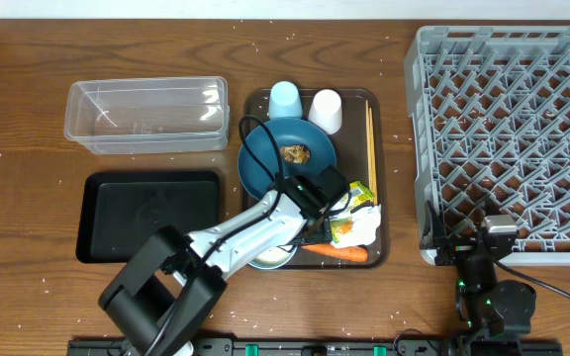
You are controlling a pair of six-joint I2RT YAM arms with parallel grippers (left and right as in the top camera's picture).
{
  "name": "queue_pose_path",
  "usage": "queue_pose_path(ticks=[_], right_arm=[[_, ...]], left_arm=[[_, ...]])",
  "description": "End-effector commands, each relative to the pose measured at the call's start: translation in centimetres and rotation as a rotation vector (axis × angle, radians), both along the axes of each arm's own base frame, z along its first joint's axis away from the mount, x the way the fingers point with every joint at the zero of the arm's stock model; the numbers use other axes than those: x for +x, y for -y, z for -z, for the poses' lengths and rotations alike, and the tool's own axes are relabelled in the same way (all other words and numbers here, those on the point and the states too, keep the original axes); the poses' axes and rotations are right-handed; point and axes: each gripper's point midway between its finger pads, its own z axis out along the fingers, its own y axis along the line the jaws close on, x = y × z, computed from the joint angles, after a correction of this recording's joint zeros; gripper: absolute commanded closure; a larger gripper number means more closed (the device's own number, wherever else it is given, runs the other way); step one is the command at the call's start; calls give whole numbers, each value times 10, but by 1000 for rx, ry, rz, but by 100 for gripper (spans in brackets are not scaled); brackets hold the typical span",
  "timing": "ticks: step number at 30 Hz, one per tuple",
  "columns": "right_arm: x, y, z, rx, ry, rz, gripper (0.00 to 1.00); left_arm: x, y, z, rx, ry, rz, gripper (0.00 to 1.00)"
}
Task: Sort waste into correct bins and load items into the dishwasher rack
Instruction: 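Grasp the rim of the white rice bowl with the left gripper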
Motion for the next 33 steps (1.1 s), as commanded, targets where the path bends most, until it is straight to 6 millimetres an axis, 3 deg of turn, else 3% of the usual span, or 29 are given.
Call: queue_pose_path(ticks=[1,12,22,33], right_arm=[[0,2,2,-13,-5,11,1],[0,2,2,-13,-5,11,1],[0,2,2,-13,-5,11,1],[0,2,2,-13,-5,11,1]], left_arm=[[4,0,-1,14,20,5,8],[4,-1,1,15,19,5,53],[6,2,2,3,30,5,67],[-2,-7,11,24,10,5,72]])
